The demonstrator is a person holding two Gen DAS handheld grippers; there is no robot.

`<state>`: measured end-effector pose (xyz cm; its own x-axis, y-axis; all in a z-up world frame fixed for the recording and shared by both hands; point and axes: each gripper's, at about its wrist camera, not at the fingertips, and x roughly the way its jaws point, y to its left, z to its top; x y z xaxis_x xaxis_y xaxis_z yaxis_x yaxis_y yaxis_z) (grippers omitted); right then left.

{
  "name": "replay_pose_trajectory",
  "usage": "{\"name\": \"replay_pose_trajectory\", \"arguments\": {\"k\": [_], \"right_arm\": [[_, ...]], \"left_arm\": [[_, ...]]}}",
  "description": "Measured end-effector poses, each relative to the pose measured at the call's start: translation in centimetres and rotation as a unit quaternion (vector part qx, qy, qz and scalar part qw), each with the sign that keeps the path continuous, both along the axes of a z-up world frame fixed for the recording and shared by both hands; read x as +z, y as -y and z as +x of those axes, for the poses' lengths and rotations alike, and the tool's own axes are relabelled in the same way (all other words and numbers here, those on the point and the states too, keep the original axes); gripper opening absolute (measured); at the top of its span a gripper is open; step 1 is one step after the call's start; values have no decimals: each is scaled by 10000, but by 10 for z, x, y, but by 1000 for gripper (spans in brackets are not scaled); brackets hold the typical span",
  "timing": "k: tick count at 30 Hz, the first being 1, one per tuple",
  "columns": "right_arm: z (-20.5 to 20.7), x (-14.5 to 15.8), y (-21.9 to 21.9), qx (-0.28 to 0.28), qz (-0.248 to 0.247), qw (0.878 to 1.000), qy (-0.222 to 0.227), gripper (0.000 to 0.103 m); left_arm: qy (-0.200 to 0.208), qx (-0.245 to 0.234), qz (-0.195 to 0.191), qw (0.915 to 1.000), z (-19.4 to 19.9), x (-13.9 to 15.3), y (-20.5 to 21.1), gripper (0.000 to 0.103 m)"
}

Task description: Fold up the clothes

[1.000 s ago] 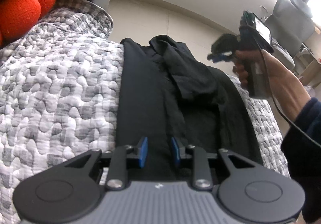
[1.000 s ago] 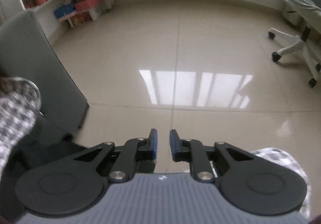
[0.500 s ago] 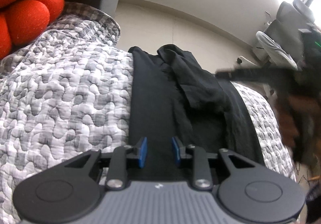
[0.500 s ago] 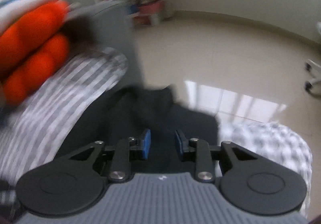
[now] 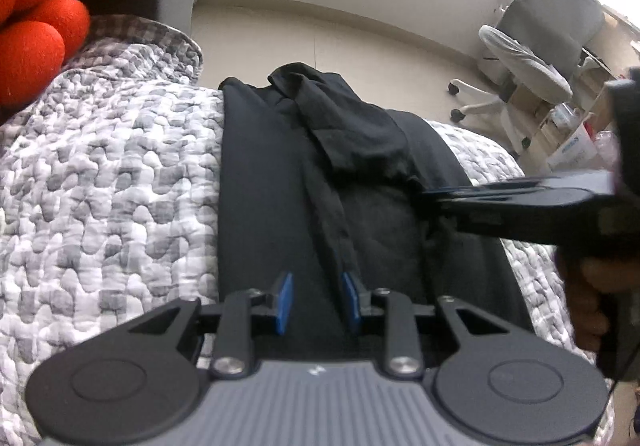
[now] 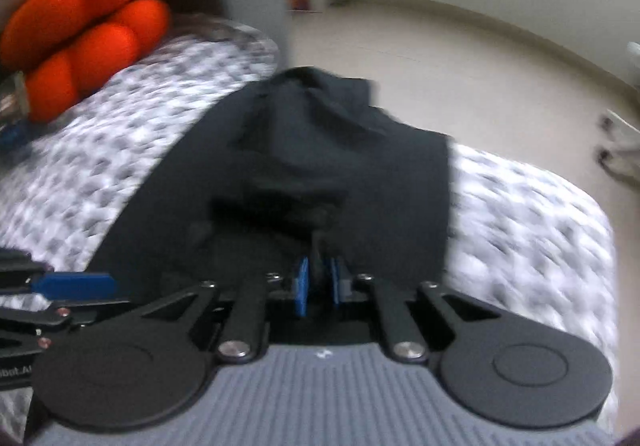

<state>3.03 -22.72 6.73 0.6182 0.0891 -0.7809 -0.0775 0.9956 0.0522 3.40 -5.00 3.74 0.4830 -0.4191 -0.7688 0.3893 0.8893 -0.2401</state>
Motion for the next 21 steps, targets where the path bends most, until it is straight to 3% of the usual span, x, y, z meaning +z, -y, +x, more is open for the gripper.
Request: {"name": "replay_pose_trajectory", "arguments": {"k": [2, 6, 12, 18, 20, 21], "right_arm": [[-25, 14, -4, -29, -60, 9999, 158, 25], [-72, 28, -24, 47, 214, 9997, -86, 26], [-137, 11, -87, 469, 855, 9940, -487, 26], [-162, -15, -121, 420, 657, 9952, -599, 26], [-166, -15, -129, 471, 411, 9970, -462, 19], [-169, -16, -130, 479, 295, 9977, -385, 1]], "left_arm": [[-3, 20, -59, 10000, -1, 3, -6, 29], [12, 259, -142, 9996, 1, 8, -25, 30], [-22, 383, -187, 9991, -3, 12, -41, 30], [-23, 356, -138, 9993, -14, 15, -45, 31], [10, 316, -96, 9995, -18, 16, -45, 31], [17, 281, -63, 9996, -20, 16, -44, 31]]}}
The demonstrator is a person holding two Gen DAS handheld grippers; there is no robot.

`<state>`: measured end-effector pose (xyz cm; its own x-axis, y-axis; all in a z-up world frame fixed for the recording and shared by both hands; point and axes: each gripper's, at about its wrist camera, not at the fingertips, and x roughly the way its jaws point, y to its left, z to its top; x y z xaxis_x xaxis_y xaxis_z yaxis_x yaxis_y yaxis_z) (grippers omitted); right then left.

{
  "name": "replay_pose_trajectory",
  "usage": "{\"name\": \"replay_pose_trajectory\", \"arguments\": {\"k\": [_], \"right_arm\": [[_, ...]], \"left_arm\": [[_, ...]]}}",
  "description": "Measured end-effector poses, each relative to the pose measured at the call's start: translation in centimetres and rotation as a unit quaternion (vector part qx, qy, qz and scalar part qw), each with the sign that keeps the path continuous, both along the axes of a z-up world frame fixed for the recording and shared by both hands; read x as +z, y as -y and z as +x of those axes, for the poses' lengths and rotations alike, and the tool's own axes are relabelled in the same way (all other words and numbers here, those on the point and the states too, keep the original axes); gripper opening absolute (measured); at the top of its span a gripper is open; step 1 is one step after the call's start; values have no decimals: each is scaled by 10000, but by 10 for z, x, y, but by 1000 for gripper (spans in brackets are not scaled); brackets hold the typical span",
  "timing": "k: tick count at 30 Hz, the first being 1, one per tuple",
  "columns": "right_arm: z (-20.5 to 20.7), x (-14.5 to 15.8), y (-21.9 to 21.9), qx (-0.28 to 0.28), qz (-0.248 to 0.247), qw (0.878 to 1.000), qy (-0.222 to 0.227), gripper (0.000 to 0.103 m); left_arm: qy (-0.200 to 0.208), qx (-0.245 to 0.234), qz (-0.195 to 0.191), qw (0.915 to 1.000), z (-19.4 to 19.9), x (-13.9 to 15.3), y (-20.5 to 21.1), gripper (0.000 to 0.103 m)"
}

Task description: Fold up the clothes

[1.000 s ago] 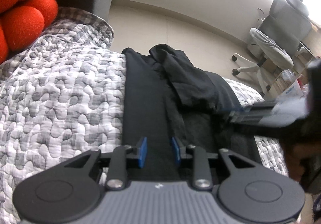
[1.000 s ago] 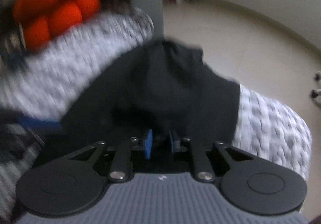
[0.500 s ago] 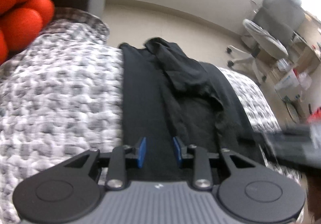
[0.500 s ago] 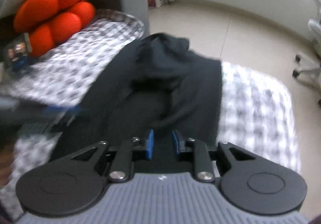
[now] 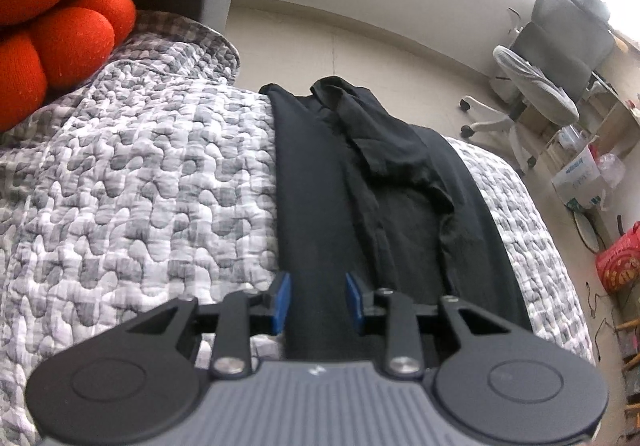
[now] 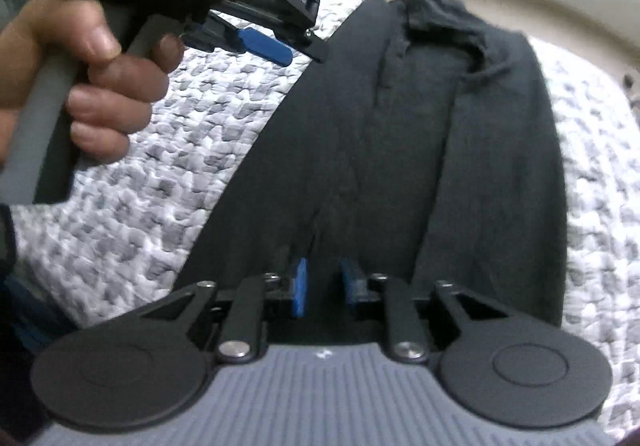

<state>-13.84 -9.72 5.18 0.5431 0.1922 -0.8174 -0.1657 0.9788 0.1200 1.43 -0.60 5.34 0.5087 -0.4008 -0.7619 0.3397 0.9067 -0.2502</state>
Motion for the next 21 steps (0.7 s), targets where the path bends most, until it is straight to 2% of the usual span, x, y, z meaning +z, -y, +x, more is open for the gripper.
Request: {"name": "replay_pose_trajectory", "arguments": {"k": [1, 8, 9, 10, 12, 15, 18, 21], "right_arm": [[-2, -1, -1, 10, -112, 9999, 83, 0], [-15, 0, 18, -250, 17, 9995, 185, 0], [-16, 0, 18, -196, 106, 9996, 194, 4], [-17, 0, 18, -142, 196, 9995, 204, 14], [-16, 2, 21, -160, 396, 9990, 167, 14], [-20, 8, 21, -177, 174, 9992, 314, 15], [-29, 18, 19, 156, 306, 9981, 505, 15], [-38, 15, 3, 790, 366, 9954, 407, 15]], "left_arm": [[7, -35, 34, 10000, -2, 0, 1, 31], [30, -180, 304, 9994, -12, -4, 0, 32], [14, -180, 321, 9993, -12, -5, 0, 32], [3, -179, 338, 9993, -12, -5, 0, 32], [24, -170, 376, 9991, -15, -5, -1, 33], [55, -153, 421, 9990, -18, -4, -3, 33], [92, -71, 422, 9990, -20, -3, -7, 33], [111, -98, 454, 9989, -23, -5, -5, 33]]}}
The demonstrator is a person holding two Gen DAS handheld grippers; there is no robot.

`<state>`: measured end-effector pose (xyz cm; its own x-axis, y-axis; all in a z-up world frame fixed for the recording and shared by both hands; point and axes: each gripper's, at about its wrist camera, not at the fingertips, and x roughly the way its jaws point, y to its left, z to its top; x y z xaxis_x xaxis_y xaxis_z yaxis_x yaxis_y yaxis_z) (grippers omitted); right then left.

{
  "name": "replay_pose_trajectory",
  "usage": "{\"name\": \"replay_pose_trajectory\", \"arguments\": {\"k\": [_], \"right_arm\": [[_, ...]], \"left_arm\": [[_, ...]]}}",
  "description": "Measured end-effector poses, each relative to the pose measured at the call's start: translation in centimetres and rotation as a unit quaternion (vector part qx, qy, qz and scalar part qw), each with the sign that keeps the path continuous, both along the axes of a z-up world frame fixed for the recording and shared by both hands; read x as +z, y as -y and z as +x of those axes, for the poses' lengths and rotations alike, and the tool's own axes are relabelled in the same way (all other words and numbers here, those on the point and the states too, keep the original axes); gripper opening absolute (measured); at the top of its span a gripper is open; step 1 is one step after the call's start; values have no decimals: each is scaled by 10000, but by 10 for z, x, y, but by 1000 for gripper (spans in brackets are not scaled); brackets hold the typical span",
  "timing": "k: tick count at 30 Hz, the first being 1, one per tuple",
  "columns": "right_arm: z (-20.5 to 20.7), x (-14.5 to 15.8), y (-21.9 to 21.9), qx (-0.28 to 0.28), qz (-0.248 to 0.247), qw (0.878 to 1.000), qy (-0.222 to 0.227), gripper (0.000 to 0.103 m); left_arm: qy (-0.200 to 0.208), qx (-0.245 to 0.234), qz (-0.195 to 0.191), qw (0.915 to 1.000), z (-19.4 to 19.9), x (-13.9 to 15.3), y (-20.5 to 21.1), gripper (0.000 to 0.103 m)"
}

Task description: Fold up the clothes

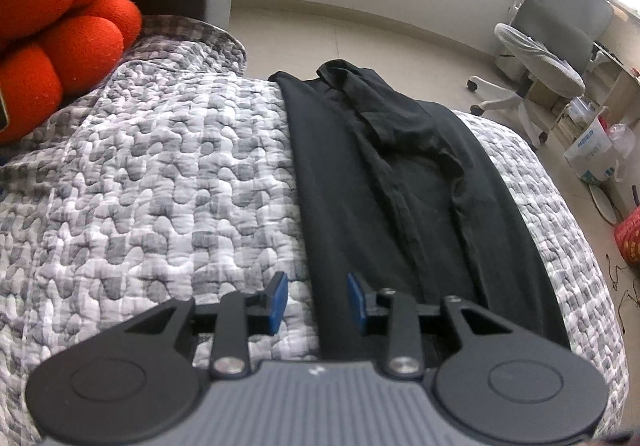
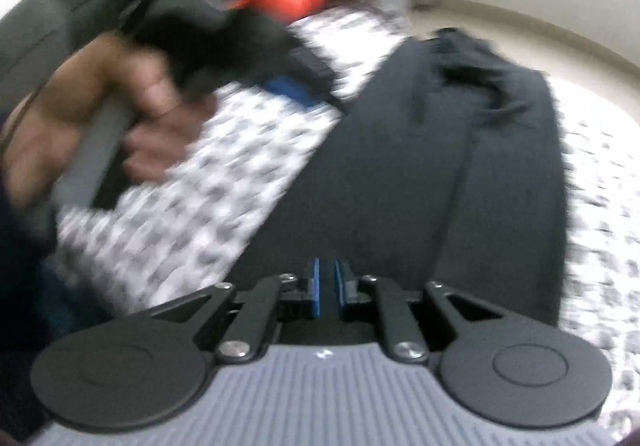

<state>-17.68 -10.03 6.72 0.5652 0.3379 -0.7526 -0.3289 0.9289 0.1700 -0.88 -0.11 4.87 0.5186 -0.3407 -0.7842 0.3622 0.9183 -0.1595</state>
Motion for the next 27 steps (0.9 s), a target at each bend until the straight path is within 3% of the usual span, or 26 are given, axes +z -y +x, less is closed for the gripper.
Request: {"name": "replay_pose_trajectory", "arguments": {"k": [4, 6, 9, 12, 16, 19, 21, 23, 25, 27], "right_arm": [[-2, -19, -9, 333, -588, 9973, -292, 5], [-1, -13, 0, 262, -453, 9980, -353, 7], [-5, -2, 12, 242, -290, 9991, -206, 19], [-6, 6, 21, 201, 3, 9997, -129, 19], [-12, 4, 3, 722, 23, 9973, -110, 19], [-16, -12, -13, 1085, -279, 9930, -376, 15], [-16, -13, -15, 1142, -398, 9921, -340, 9], [-16, -14, -16, 1199, -517, 9910, -303, 10], [-13, 2, -3, 1061, -210, 9941, -4, 14], [-2, 10, 18, 525, -74, 9986, 26, 15]], "left_arm": [[16, -146, 124, 9998, -6, -4, 9, 33], [19, -226, 79, 9997, -8, -2, 11, 33], [60, -205, 12, 9998, -9, 2, 7, 35], [-35, -144, -115, 9998, -7, 2, 2, 35], [-160, -63, -190, 9997, -5, -1, 0, 35], [-171, -61, -138, 9997, -5, -4, 1, 35], [-177, -84, -136, 9997, -7, -5, 1, 36], [-177, -106, -143, 9997, -9, -5, 1, 36], [-130, -123, -149, 9997, -12, -3, 1, 36], [-68, -126, -139, 9998, -13, -1, 0, 36]]}}
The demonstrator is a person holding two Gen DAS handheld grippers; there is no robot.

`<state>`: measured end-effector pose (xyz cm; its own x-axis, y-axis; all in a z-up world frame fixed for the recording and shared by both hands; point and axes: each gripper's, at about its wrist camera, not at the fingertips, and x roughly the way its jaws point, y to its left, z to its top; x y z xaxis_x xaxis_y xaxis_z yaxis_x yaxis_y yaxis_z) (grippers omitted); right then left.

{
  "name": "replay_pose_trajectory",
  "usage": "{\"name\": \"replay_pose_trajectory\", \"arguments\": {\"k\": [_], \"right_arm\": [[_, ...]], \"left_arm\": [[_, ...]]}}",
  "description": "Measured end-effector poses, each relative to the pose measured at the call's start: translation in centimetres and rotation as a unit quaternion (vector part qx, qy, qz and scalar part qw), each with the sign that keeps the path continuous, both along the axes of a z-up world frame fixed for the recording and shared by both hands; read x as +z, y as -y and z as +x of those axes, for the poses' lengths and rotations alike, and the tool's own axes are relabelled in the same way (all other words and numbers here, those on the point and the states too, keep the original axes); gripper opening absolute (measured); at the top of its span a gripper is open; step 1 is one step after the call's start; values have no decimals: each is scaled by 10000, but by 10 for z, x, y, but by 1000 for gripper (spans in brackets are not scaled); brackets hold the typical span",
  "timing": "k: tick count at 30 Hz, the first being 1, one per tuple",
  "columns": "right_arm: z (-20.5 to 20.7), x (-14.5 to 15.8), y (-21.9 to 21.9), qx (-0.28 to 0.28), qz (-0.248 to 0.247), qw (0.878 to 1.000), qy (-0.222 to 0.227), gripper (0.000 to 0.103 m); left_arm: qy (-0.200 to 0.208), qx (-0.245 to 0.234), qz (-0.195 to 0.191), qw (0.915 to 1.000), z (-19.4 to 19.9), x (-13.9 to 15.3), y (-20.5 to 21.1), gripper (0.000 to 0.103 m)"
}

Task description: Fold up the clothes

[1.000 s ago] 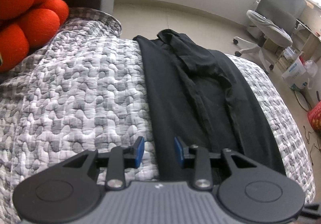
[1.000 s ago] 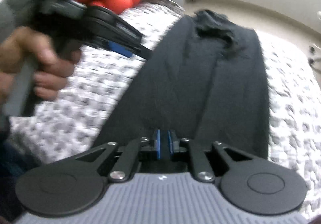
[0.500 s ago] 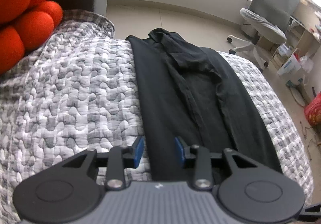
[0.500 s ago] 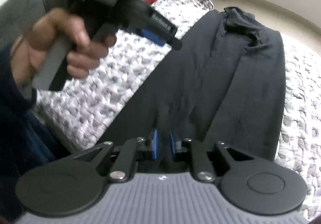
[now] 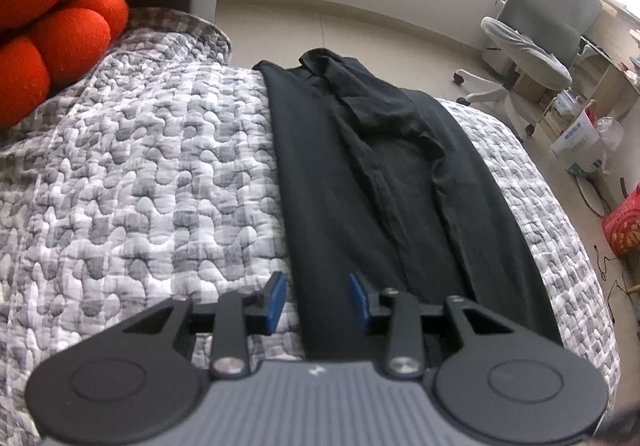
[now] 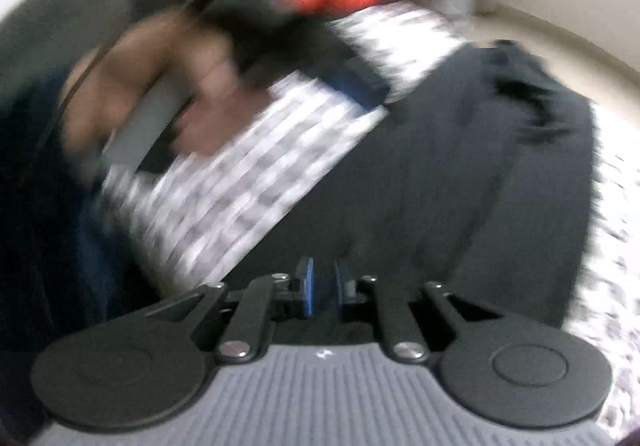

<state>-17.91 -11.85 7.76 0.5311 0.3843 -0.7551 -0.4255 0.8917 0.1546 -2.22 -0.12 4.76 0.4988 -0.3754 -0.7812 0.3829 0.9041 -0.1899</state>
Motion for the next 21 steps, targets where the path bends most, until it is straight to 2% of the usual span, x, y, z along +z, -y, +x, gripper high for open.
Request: {"name": "replay_pose_trajectory", "arguments": {"k": [3, 6, 10, 13, 17, 21], "right_arm": [[18, 2, 31, -881, -184, 9959, -68, 20], [28, -4, 47, -1210, -222, 9921, -242, 20], [34, -22, 37, -963, -258, 9931, -611, 20], [30, -25, 22, -659, -468, 9951, -573, 20], [24, -22, 25, -533, -328, 9959, -651, 20], [27, -15, 32, -740, -325, 9955, -495, 18]], "left_arm": [[48, -30, 30, 10000, -2, 0, 0, 36], [10, -47, 67, 10000, -2, -3, 2, 36], [-46, -149, 118, 9998, -6, -6, 8, 36], [-22, -259, 173, 9995, -10, -7, 11, 36], [-20, -271, 190, 9995, -12, -8, 11, 37], [-42, -181, 126, 9997, -9, -6, 9, 37]]}}
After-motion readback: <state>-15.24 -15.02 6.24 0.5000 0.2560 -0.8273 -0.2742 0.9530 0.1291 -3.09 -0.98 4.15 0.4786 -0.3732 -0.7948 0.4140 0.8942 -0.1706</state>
